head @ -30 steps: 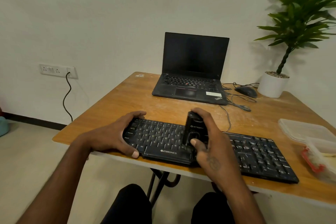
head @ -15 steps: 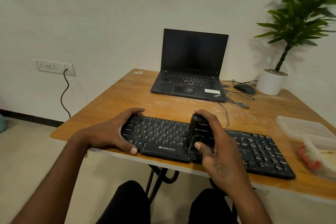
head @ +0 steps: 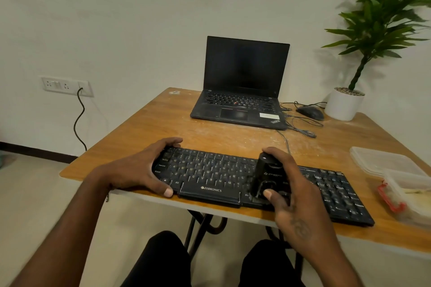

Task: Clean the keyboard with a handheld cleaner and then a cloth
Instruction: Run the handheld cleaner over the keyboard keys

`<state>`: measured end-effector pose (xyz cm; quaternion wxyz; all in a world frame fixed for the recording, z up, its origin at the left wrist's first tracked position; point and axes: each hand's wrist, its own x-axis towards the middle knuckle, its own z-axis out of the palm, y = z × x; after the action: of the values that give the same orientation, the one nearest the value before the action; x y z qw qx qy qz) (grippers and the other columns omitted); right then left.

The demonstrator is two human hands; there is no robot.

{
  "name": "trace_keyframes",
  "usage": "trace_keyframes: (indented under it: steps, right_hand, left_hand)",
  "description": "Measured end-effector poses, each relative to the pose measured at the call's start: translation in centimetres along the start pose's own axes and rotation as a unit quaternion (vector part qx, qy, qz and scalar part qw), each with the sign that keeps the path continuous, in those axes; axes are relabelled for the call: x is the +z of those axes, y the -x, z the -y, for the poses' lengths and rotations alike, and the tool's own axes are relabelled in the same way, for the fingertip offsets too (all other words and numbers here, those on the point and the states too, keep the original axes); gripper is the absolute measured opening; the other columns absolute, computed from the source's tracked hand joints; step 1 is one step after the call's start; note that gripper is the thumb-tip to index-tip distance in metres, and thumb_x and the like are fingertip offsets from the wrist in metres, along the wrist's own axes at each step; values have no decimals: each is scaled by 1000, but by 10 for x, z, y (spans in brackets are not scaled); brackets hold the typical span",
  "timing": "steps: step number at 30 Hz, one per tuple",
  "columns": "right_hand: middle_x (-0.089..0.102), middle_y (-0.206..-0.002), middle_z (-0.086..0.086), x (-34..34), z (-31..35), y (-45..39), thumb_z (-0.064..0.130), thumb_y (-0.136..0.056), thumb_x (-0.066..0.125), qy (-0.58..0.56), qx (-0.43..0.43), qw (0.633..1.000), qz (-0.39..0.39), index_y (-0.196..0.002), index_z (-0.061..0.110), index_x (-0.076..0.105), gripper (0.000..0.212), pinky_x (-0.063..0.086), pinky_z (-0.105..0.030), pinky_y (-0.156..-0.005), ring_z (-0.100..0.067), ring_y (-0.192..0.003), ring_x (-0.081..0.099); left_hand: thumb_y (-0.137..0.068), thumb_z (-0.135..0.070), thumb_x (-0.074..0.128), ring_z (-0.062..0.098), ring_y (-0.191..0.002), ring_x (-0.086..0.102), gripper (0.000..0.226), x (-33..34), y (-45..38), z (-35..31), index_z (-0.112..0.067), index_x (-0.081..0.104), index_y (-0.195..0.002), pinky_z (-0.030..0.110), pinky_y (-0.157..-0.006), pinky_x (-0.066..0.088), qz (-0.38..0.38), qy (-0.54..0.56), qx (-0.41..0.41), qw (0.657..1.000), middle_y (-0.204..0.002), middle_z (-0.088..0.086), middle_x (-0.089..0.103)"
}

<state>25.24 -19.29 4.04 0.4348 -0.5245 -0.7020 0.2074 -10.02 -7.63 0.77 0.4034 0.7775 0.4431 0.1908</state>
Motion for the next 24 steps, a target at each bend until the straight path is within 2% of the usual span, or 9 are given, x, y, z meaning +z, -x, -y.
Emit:
trace_keyframes:
  steps: [6,8,12,16,20,24]
  right_hand:
    - [54,-111,33,28,12,-8,-6,-88,64,26,-31,999,25,-132,67,33,91,54,-12,-76,7,-100,59]
    - [56,-112,28,26,12,-11,-7,-88,63,13,-26,999,30,-131,67,35,90,57,-16,-77,5,-99,60]
    - [57,-115,20,0,-1,-6,-13,-86,63,-18,7,1000,13,-129,65,41,92,53,-11,-67,13,-102,57]
    - [58,-112,19,-18,-12,1,-11,-86,65,-10,48,998,-31,-130,65,40,91,55,-22,-75,15,-97,57]
    - [60,-105,17,-5,-9,-1,-9,-87,63,18,40,998,-40,-131,67,35,92,60,-27,-71,-1,-90,63]
    - [59,-109,15,13,-3,-7,-11,-88,60,-5,23,1000,-17,-133,62,39,89,61,-27,-72,-5,-92,64]
  left_hand:
    - [-56,-52,98,-10,-130,48,125,0,1,-1,-63,20,-154,22,-106,50,4,-1,-4,1000,-153,-25,35]
    - [-56,-51,98,-9,-131,48,126,0,2,-1,-63,20,-153,22,-106,50,2,-2,-5,1000,-153,-25,35]
    - [-56,-52,99,-1,-136,47,126,-1,1,0,-65,20,-153,27,-109,50,2,3,-3,1000,-154,-24,35]
    - [-55,-51,99,-8,-131,49,127,-1,0,0,-63,20,-154,23,-106,51,6,7,0,1000,-153,-25,36]
    - [-53,-54,98,-3,-134,48,128,1,0,-2,-64,20,-153,24,-106,50,1,2,-1,1000,-154,-24,36]
    - [-54,-54,97,-4,-133,48,126,1,2,-3,-64,19,-153,22,-103,51,2,0,-2,1000,-154,-24,35]
